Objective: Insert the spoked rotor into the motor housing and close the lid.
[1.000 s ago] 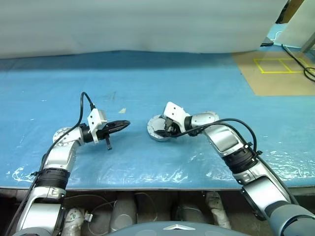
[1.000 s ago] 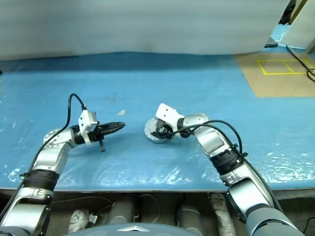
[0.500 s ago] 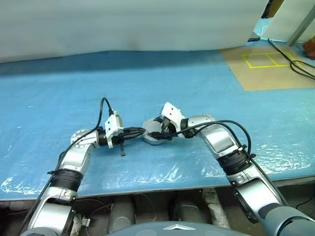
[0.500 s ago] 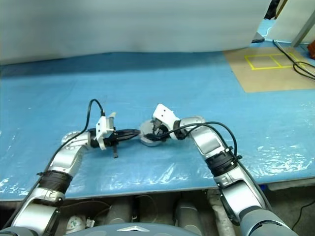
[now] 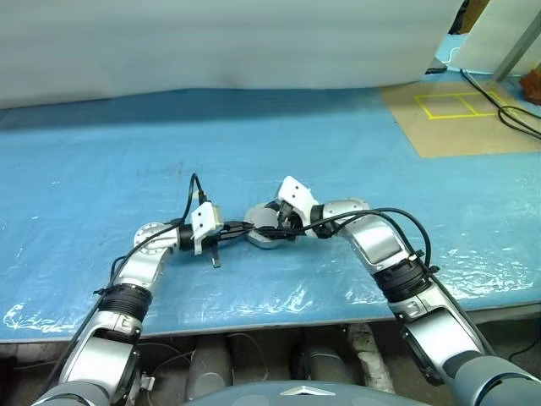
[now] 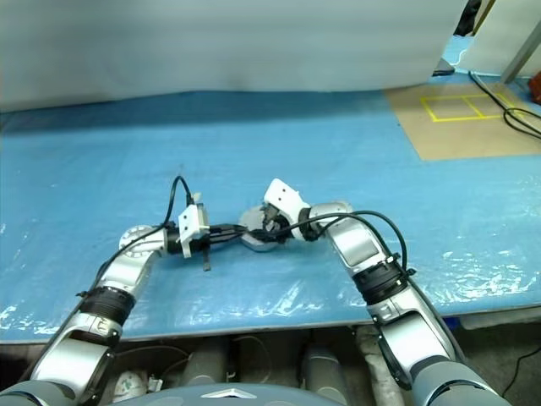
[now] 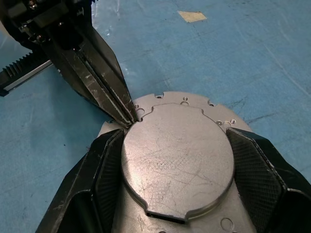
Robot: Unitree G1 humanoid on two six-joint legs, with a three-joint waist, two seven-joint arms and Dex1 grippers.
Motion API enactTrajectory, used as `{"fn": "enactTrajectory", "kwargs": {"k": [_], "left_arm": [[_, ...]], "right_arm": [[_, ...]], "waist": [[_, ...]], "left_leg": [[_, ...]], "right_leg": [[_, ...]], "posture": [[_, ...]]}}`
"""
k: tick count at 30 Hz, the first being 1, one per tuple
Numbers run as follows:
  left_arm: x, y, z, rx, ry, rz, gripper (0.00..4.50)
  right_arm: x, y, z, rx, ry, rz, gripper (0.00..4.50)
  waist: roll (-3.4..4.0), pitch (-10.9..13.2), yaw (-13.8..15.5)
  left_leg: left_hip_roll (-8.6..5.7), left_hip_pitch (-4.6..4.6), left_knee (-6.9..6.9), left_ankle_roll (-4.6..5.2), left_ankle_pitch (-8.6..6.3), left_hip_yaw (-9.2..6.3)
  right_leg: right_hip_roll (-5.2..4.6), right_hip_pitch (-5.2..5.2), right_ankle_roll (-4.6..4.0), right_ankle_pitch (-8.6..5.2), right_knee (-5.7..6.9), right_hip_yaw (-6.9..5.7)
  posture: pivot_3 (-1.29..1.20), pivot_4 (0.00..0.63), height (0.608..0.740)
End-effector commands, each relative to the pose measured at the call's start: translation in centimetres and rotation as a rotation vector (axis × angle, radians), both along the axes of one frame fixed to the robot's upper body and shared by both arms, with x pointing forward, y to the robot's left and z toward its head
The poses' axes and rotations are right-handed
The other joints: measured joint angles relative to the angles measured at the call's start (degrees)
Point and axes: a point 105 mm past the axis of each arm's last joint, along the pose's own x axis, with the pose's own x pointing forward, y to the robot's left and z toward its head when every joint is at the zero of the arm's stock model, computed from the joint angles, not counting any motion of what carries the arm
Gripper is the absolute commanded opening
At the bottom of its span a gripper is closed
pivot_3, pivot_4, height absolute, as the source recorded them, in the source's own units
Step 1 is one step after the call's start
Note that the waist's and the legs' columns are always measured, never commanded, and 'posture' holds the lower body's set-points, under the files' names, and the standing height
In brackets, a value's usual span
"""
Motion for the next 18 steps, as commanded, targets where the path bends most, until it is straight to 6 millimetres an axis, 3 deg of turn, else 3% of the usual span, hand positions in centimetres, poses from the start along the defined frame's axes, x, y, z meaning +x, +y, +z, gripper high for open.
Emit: {"fn": "enactTrajectory", "kwargs": {"k": [1, 8, 12, 18], "left_arm": [[0.1, -0.6, -0.5, 0.034, -0.015, -0.008, 0.05], [0.7, 0.6, -1.8, 0.103, -0.020, 0.023, 0.05], [0.7, 0.5, -1.8, 0.108, -0.028, 0.013, 0.05], [0.9, 0.0, -1.6, 0.095, -0.040, 0.004, 0.05]], "right_arm": [[-0.9, -1.4, -4.1, -0.090, 0.146, -0.057, 2.97], [-0.9, -1.6, -3.6, -0.074, 0.100, -0.048, 2.97], [-0.9, -1.6, -2.8, -0.023, 0.086, -0.034, 4.34], [-0.7, -1.9, -0.9, 0.019, -0.003, -0.013, 4.46]], "waist": [[0.00, 0.00, 0.05], [0.02, 0.00, 0.53], [0.02, 0.00, 0.66], [0.05, 0.02, 1.44]], "left_leg": [[0.00, 0.03, 0.00, 0.00, 0.00, 0.00], [-0.02, 0.27, 0.01, 0.02, -0.01, 0.02], [-0.03, 0.27, 0.01, 0.02, -0.01, 0.04], [-0.03, 0.19, 0.01, 0.01, 0.00, 0.06]], "right_leg": [[0.00, 0.03, 0.00, 0.00, 0.00, 0.00], [-0.10, 0.24, -0.26, -0.16, -0.04, 0.01], [-0.13, 0.24, -0.27, -0.17, -0.06, 0.02], [-0.13, 0.18, -0.15, -0.10, -0.07, 0.01]], "posture": [[0.00, 0.150, 0.740], [0.00, 0.150, 0.740], [0.00, 0.150, 0.740], [0.00, 0.150, 0.740]]}}
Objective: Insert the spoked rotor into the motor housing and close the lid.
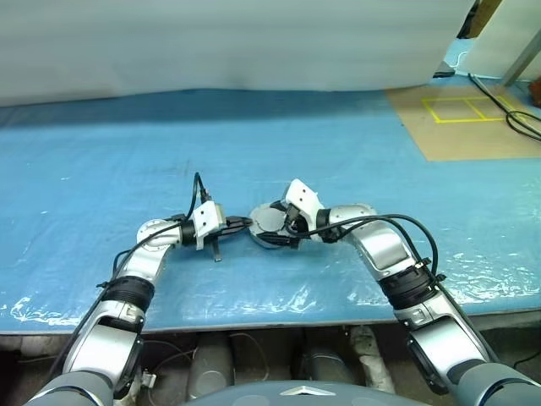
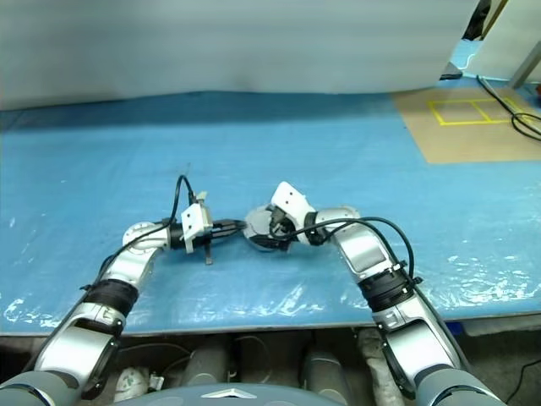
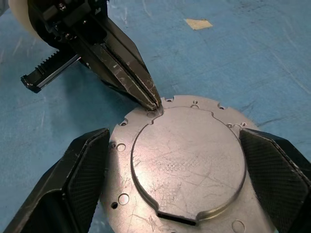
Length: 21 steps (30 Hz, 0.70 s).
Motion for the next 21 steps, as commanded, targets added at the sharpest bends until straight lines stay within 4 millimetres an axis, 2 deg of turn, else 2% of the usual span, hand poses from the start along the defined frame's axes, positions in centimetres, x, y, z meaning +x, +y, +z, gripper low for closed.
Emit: {"fn": "enactTrajectory", "kwargs": {"k": [1, 9, 13, 16, 21], "left_arm": [[-0.3, -0.1, -1.3, 0.038, 0.038, -0.009, 0.05], [-0.5, -0.4, -1.3, 0.019, 0.049, -0.019, 0.05], [-0.5, -0.2, -1.3, 0.021, 0.049, -0.017, 0.05], [-0.3, 0.3, -1.0, 0.024, 0.044, -0.008, 0.05], [-0.1, 0.6, -0.7, 0.023, 0.035, 0.001, 0.05]], "right_arm": [[-0.1, -0.9, -0.5, -0.019, -0.017, -0.010, 4.46], [1.1, 0.3, 2.8, 0.089, -0.176, -0.065, 4.46], [1.4, 0.6, 4.6, 0.190, -0.201, -0.099, 4.46], [1.5, 0.3, 5.7, 0.281, -0.168, -0.126, 4.46], [0.9, -0.1, 6.5, 0.381, -0.075, -0.136, 4.46]], "waist": [[0.01, 0.01, 0.11], [0.12, 0.15, 0.05], [0.11, 0.18, 0.07], [0.11, 0.19, 0.06], [0.11, 0.20, 0.02]], "left_leg": [[0.00, -0.01, 0.00, 0.00, 0.00, 0.00], [0.00, -0.38, 0.00, -0.01, 0.01, 0.00], [-0.02, -0.70, 0.03, -0.01, 0.01, -0.03], [-0.03, -0.82, 0.05, -0.02, 0.01, -0.09], [-0.02, -0.85, 0.05, -0.02, 0.01, -0.15]], "right_leg": [[0.00, -0.01, 0.07, 0.04, 0.00, 0.00], [0.02, -0.37, 0.14, 0.09, 0.03, -0.01], [0.01, -0.60, 0.18, 0.12, 0.05, -0.08], [0.01, -0.63, 0.19, 0.13, 0.04, -0.18], [0.02, -0.63, 0.20, 0.13, 0.05, -0.29]], "posture": [[0.00, 0.150, 0.740], [0.00, 0.150, 0.740], [0.00, 0.150, 0.740], [0.00, 0.150, 0.740], [0.00, 0.150, 0.740]]}}
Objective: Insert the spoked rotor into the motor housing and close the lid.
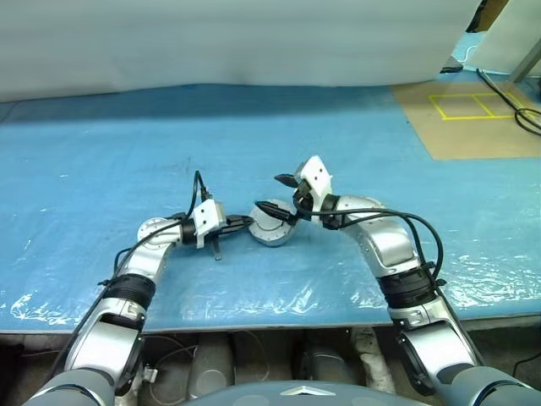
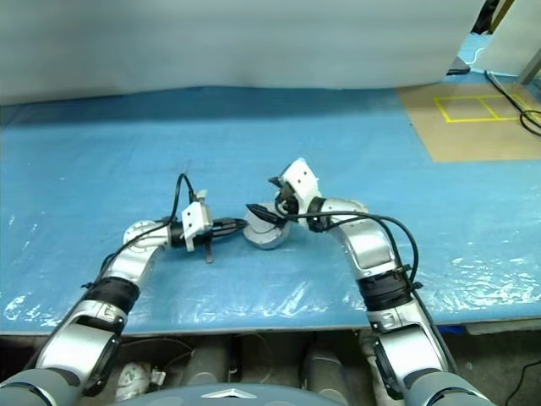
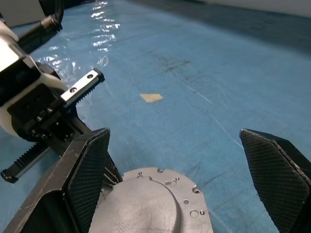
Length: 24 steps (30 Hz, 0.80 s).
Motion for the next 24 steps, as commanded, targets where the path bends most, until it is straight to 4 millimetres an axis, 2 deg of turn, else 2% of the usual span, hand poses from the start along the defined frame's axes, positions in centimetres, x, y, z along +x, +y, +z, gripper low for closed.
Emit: {"fn": "enactTrajectory", "kwargs": {"k": [1, 6, 10, 19, 24], "left_arm": [[-0.3, 0.3, -0.9, 0.030, 0.032, -0.005, 0.05], [-0.5, 0.3, -0.8, 0.026, 0.029, -0.006, 0.05], [-0.5, 0.3, -0.9, 0.027, 0.031, -0.007, 0.05], [-0.4, 0.2, -0.8, 0.026, 0.027, -0.005, 0.05], [-0.4, 0.2, -0.9, 0.026, 0.025, -0.004, 0.05]], "right_arm": [[-0.5, -0.1, 1.5, 0.120, 0.060, 0.011, 4.46], [-0.1, -3.2, -0.8, 0.240, 0.410, -0.084, 4.46], [-1.1, -5.2, -1.1, 0.376, 0.610, -0.073, 4.46], [-1.8, -5.9, -4.7, 0.342, 0.748, -0.161, 4.46], [-2.1, -5.7, -5.7, 0.334, 0.778, -0.167, 4.46]], "waist": [[0.00, 0.00, 0.00], [0.01, 0.01, 0.13], [0.04, 0.05, 0.22], [0.07, 0.07, 0.21], [0.10, 0.09, 0.21]], "left_leg": [[0.00, 0.00, 0.00, 0.00, 0.00, -0.01], [-0.01, -0.01, 0.00, -0.01, 0.00, -0.05], [-0.03, -0.06, 0.05, -0.02, 0.01, -0.07], [0.00, -0.06, 0.12, -0.03, 0.01, -0.09], [0.00, -0.06, 0.13, -0.03, 0.01, -0.09]], "right_leg": [[0.00, 0.01, 0.00, 0.00, 0.00, -0.01], [-0.01, 0.05, 0.00, 0.00, -0.02, -0.07], [-0.02, 0.07, 0.00, 0.00, -0.03, -0.14], [-0.03, 0.09, 0.00, 0.00, 0.01, -0.20], [-0.03, 0.11, -0.01, 0.00, 0.01, -0.22]], "posture": [[0.00, 0.150, 0.740], [0.00, 0.150, 0.740], [0.00, 0.150, 0.740], [0.00, 0.150, 0.740], [0.00, 0.150, 0.740]]}}
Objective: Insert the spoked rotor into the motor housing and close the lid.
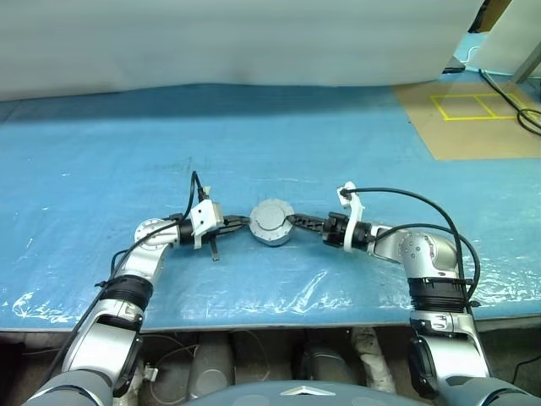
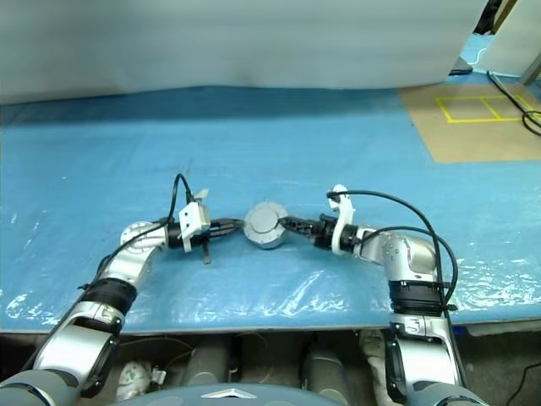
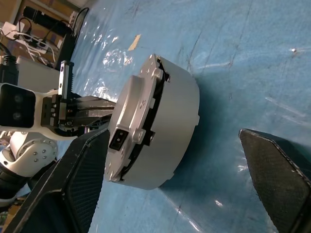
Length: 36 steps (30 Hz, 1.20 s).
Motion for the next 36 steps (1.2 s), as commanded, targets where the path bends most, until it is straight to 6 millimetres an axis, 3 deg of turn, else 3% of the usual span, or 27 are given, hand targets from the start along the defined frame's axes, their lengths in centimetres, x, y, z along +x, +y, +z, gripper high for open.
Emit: {"fn": "enactTrajectory", "kwargs": {"k": [1, 6, 7, 18, 29, 36], "left_arm": [[-0.3, -0.1, -0.8, 0.029, 0.020, -0.012, 0.05], [-0.2, 0.1, -0.8, 0.032, 0.019, -0.007, 0.05], [-0.2, 0.1, -0.8, 0.032, 0.018, -0.007, 0.05], [0.0, 0.1, -0.7, 0.035, 0.018, -0.004, 0.05], [0.8, 0.8, 0.9, -0.036, 0.000, 0.041, 0.05], [0.4, 3.5, 2.8, -0.156, 0.067, 0.083, 0.05]], "right_arm": [[-0.1, 0.2, -0.1, 0.009, 0.003, -0.001, 4.46], [-0.2, 0.4, -0.4, 0.026, 0.020, -0.003, 4.46], [-0.2, 0.5, -0.4, 0.033, 0.022, -0.002, 4.29], [-1.2, 2.3, -0.3, 0.081, 0.029, 0.044, 1.14], [-1.0, 2.5, -0.6, 0.076, 0.030, 0.031, 1.11], [-0.4, 2.4, -0.6, 0.130, 0.064, -0.017, 1.10]], "waist": [[0.00, 0.00, 0.00], [0.00, 0.00, 0.00], [0.00, 0.00, 0.00], [0.10, 0.08, -0.17], [0.11, 0.09, -0.19], [0.11, 0.09, -0.38]], "left_leg": [[0.01, 0.01, 0.01, 0.00, 0.00, -0.01], [0.01, 0.03, 0.03, 0.00, 0.00, -0.01], [0.01, 0.04, 0.04, 0.00, 0.00, -0.01], [0.05, -0.03, 0.04, 0.00, 0.00, -0.01], [0.06, -0.04, 0.04, 0.00, 0.00, -0.02], [0.08, -0.03, 0.03, 0.00, 0.00, -0.01]], "right_leg": [[0.00, 0.01, 0.00, 0.00, 0.00, -0.01], [0.00, 0.04, 0.00, 0.00, 0.02, -0.01], [0.00, 0.05, 0.00, 0.00, 0.02, -0.01], [0.00, -0.03, -0.01, 0.00, 0.03, -0.03], [0.01, -0.02, -0.01, 0.00, 0.03, -0.05], [0.02, -0.04, -0.04, -0.01, 0.04, -0.05]], "posture": [[0.00, 0.150, 0.740], [0.00, 0.150, 0.740], [0.00, 0.150, 0.740], [0.00, 0.150, 0.740], [0.00, 0.150, 0.740], [0.00, 0.150, 0.740]]}}
